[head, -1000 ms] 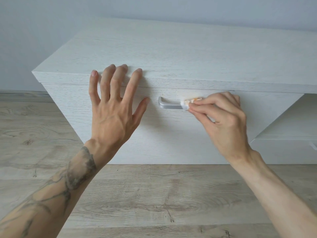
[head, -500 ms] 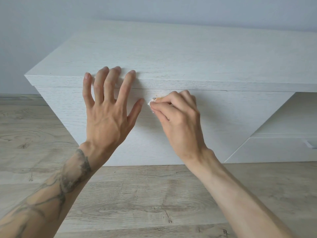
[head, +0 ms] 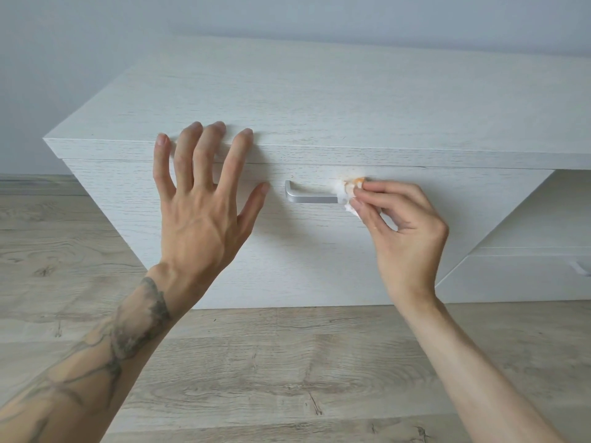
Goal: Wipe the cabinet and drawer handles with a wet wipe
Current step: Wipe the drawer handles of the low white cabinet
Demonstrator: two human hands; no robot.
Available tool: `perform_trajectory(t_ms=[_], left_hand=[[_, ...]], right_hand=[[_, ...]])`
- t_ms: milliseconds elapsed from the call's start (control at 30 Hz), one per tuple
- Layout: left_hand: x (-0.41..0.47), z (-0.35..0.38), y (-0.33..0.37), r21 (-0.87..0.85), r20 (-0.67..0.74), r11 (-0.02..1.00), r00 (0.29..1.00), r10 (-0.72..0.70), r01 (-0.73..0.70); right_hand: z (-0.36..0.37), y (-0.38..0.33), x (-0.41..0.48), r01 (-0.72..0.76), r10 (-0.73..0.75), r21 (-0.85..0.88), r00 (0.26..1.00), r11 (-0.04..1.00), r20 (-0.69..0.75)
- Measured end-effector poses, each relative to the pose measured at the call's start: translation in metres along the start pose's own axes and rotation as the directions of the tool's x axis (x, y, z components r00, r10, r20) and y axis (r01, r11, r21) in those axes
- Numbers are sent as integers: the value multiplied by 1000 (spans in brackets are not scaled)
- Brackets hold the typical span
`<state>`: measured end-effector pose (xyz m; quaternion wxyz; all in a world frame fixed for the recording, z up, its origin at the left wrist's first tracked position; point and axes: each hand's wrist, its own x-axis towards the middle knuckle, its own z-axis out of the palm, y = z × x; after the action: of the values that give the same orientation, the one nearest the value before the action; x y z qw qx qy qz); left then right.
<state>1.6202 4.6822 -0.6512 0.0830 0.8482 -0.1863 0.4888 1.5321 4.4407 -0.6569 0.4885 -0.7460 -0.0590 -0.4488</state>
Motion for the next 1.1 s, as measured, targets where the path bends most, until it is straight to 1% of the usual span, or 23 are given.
perform_trajectory(t_ms=[67,133,200,300,400,467,600,667,733,767,833,900,1000,1100], left_hand=[[0,0,0,3,-3,1000,1000,1,-1],[0,0,0,2,-3,1000,1000,2,-2],[0,1,1,-1,-4,1000,1000,2,-2],[-1,1,1,-12,-2,1000,1000,2,-2],[-1,2,1,-14,-3,1000,1000,-2,2],[-1,1,2,-19,-2,1000,1000,-5,5],[0,0,2,-18,5,1000,1000,-8,8],[0,-1,2,-17,6,1000,1000,-6,6],[0,0,1,-9,1,1000,1000,-5,5],[0,0,1,-9,2,1000,1000,-5,5],[0,0,2,-11,4,1000,1000,-10,10],[-1,0,2,-3,3,1000,1000,-10,10],[0,1,1,-6,-5,1000,1000,-6,6],[-1,3,2,-5,-11,1000,1000,-14,13]], right_hand=[[8,-4,-6,-146,160,150,983,978,-89],[16,-9,-13,-221,260,228,952,948,-162],[20,-14,-17,-220,260,205,946,954,-196],[13,-14,-12,-201,225,147,958,969,-178],[10,-12,-9,-280,323,240,931,930,-167],[16,-14,-16,-291,337,243,926,925,-173],[15,-17,-23,-218,226,60,955,974,-193],[9,-17,-19,-173,173,16,965,985,-196],[6,-15,-12,-131,124,-27,977,991,-173],[5,-15,-11,-108,97,-75,985,991,-146],[5,-14,-9,-36,12,-211,994,977,-110],[5,-14,-8,66,-94,-310,993,948,-76],[6,-15,-8,203,-227,-398,974,895,-14],[7,-19,-8,267,-286,-441,958,857,24]])
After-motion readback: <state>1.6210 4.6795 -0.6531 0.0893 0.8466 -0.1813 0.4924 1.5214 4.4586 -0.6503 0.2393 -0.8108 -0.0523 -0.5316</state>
